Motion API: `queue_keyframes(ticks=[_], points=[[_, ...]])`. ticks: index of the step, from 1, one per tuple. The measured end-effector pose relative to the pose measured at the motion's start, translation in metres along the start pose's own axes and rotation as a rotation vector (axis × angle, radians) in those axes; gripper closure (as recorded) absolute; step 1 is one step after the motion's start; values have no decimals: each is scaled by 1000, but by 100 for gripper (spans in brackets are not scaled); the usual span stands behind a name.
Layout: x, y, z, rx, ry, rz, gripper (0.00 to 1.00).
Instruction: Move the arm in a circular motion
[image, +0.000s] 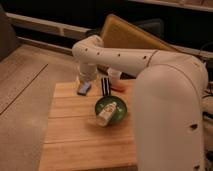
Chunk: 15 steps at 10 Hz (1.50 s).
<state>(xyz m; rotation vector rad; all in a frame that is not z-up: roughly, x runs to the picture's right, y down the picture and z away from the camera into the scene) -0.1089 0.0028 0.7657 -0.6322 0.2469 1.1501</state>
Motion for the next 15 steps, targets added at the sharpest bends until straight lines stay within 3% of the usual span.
queue_keyframes(ticks=[2, 5, 8, 10, 11, 13, 15], points=[[27, 25, 10, 15, 58, 7, 35], [67, 15, 11, 63, 107, 103, 35], [107, -37, 1, 148, 147, 269, 35], [126, -90, -9, 225, 182, 375, 35], [127, -114, -12, 258, 197, 414, 35], [115, -146, -13, 281, 210, 462, 35], [90, -154, -8, 278, 207, 453, 35]])
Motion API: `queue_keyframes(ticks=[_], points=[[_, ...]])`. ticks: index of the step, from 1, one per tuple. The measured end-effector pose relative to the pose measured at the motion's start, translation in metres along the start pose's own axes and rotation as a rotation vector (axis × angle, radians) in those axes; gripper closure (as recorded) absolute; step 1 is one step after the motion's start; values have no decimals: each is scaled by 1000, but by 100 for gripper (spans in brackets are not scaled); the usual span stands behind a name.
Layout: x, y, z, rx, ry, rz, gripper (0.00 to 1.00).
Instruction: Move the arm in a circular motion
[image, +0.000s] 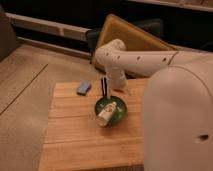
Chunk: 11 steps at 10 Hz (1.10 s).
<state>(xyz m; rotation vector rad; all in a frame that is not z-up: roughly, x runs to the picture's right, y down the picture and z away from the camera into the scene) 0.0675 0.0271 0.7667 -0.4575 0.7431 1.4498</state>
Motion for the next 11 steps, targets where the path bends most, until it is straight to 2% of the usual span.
queue_keyframes(ticks=[1, 4, 6, 9, 11], points=[[-20, 16, -2, -13, -6, -30, 35], [-48, 58, -6, -56, -21, -121, 35], [-57, 106, -12, -104, -27, -235, 35], [-42, 162, -22, -173, -28, -368, 35], [-19, 179, -28, -204, -30, -408, 35]])
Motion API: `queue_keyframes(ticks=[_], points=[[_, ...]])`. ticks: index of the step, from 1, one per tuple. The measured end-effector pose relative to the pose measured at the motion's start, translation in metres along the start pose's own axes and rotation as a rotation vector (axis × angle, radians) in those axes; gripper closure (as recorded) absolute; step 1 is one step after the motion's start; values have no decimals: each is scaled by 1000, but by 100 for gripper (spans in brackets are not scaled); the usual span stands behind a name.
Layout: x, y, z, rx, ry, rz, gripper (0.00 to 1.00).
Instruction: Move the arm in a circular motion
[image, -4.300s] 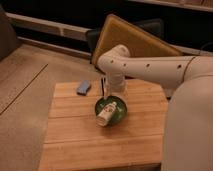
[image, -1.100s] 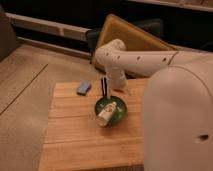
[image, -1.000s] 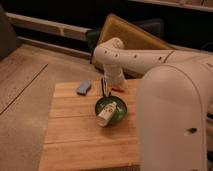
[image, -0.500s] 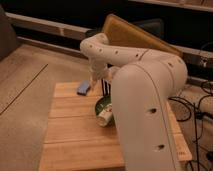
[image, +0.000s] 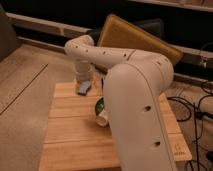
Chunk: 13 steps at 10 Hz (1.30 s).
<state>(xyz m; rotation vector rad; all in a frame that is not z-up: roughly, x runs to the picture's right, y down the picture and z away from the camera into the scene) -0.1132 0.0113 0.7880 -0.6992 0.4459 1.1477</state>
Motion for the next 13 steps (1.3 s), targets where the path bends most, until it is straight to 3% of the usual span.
queue_keyframes(ticks=[1, 3, 4, 6, 8, 10, 13], points=[[14, 3, 1, 4, 9, 13, 35], [47, -17, 2, 52, 37, 82, 35], [73, -42, 0, 101, 62, 152, 35], [102, -91, -10, 195, 96, 268, 35], [112, -138, -18, 276, 125, 350, 35], [98, -177, -23, 341, 139, 379, 35], [37, -185, -31, 359, 69, 306, 35]])
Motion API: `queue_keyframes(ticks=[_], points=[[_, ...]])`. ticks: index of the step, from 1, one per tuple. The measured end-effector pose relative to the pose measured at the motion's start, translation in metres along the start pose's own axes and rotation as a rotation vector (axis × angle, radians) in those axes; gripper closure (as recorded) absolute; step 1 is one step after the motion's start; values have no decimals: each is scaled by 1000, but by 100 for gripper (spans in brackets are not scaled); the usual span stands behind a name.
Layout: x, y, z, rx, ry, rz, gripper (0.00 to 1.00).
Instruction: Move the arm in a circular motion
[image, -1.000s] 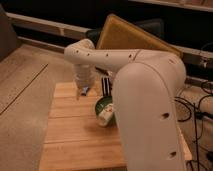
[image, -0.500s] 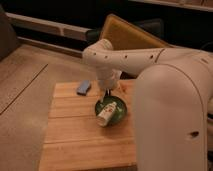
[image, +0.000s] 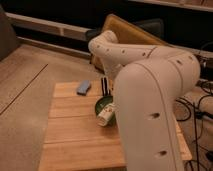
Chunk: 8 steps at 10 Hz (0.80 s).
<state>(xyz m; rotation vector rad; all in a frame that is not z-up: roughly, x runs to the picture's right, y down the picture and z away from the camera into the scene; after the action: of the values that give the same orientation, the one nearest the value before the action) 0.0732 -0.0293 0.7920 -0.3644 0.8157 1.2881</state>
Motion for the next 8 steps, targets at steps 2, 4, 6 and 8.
queue_keyframes(ticks=[2, 4, 6, 8], points=[[-32, 47, -14, -55, -60, -94, 35], [-39, 118, -27, -114, -92, -231, 35], [-26, 166, -39, -157, -106, -317, 35], [2, 213, -55, -208, -112, -400, 35]])
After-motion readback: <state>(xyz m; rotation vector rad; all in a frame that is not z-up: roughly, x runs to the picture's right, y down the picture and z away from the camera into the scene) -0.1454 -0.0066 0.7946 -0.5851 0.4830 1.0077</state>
